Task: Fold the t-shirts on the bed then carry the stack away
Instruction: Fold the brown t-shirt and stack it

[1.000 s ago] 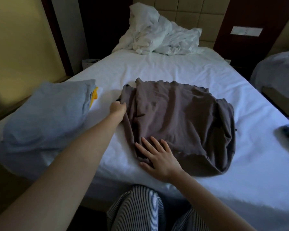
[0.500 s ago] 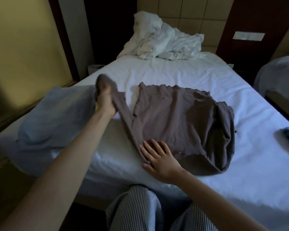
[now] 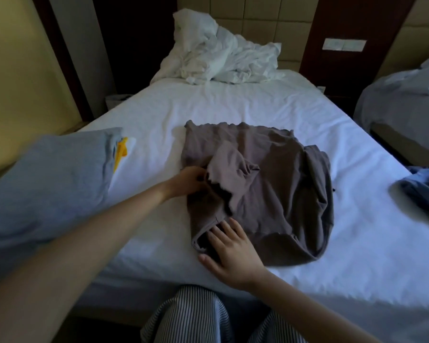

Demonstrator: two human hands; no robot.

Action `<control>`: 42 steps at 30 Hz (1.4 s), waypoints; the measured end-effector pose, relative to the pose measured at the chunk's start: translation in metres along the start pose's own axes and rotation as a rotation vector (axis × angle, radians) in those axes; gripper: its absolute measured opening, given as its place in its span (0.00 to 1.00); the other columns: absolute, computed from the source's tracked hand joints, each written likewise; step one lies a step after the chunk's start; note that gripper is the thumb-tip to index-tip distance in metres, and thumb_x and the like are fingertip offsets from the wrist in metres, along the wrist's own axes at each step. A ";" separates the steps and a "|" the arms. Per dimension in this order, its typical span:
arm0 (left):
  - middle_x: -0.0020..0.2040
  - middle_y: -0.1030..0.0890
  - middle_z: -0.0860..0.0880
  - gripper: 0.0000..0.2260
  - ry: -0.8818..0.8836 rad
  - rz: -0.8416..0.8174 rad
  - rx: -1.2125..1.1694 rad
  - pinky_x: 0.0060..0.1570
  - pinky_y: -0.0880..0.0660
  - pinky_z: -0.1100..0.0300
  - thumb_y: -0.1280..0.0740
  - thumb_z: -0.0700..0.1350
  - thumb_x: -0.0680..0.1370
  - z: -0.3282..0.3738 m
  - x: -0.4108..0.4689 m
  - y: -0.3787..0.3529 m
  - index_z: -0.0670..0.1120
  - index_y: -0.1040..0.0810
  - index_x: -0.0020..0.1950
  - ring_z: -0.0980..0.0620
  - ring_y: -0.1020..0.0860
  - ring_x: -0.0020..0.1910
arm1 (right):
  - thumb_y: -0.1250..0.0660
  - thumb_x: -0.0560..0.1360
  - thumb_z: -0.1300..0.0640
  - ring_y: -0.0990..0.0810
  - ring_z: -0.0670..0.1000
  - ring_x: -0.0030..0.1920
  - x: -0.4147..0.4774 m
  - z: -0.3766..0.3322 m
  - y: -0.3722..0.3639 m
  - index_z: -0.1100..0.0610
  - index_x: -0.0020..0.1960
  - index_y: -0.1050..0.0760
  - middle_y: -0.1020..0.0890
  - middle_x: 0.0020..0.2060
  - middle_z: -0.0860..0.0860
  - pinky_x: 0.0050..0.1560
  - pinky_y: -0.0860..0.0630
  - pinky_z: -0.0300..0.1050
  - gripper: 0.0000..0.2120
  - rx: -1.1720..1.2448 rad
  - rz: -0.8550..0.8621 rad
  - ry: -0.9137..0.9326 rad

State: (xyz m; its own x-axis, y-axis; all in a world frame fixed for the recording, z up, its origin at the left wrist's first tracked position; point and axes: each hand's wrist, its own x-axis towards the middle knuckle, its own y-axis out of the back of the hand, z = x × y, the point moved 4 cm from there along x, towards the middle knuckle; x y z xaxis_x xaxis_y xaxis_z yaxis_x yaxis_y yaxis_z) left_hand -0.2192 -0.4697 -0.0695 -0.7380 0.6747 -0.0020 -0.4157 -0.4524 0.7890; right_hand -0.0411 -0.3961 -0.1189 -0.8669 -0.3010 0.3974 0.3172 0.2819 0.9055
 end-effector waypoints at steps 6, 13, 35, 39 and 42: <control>0.51 0.30 0.53 0.25 -0.137 0.283 -0.019 0.54 0.32 0.63 0.48 0.66 0.76 0.009 0.007 0.005 0.52 0.31 0.64 0.58 0.29 0.50 | 0.37 0.73 0.48 0.24 0.51 0.54 -0.014 0.013 0.018 0.56 0.53 0.26 0.20 0.49 0.52 0.59 0.32 0.47 0.14 0.167 0.376 -0.182; 0.61 0.24 0.40 0.17 -0.104 -0.037 0.067 0.53 0.36 0.71 0.41 0.27 0.72 0.038 0.035 0.040 0.39 0.19 0.54 0.46 0.26 0.60 | 0.60 0.79 0.39 0.38 0.52 0.72 0.002 0.016 -0.005 0.49 0.76 0.47 0.35 0.72 0.52 0.68 0.48 0.51 0.28 -0.029 -0.014 -0.209; 0.78 0.50 0.53 0.21 0.108 0.009 0.459 0.74 0.56 0.51 0.56 0.56 0.83 0.003 0.109 -0.066 0.59 0.50 0.77 0.51 0.52 0.77 | 0.56 0.79 0.40 0.32 0.57 0.69 0.005 0.018 -0.020 0.43 0.71 0.36 0.30 0.69 0.48 0.66 0.38 0.62 0.23 -0.022 -0.167 -0.164; 0.78 0.49 0.51 0.22 0.141 0.050 0.434 0.74 0.55 0.51 0.55 0.56 0.83 0.013 0.096 -0.063 0.57 0.48 0.77 0.50 0.51 0.77 | 0.64 0.78 0.39 0.45 0.57 0.75 0.005 0.017 -0.011 0.45 0.75 0.44 0.40 0.74 0.49 0.70 0.60 0.56 0.29 0.097 -0.155 -0.145; 0.78 0.47 0.50 0.21 0.127 0.014 0.409 0.73 0.55 0.52 0.54 0.55 0.83 0.015 0.071 -0.069 0.55 0.45 0.77 0.50 0.50 0.77 | 0.60 0.79 0.41 0.55 0.54 0.76 0.002 0.018 0.006 0.46 0.76 0.50 0.47 0.76 0.46 0.71 0.69 0.45 0.27 0.252 -0.050 -0.195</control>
State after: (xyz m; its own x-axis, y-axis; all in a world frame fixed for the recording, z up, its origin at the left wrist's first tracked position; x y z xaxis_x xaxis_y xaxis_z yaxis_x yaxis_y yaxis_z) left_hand -0.2347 -0.3818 -0.1153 -0.8125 0.5812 -0.0449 -0.1789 -0.1753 0.9681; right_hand -0.0481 -0.3789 -0.1152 -0.9442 -0.1469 0.2948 0.1878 0.4951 0.8483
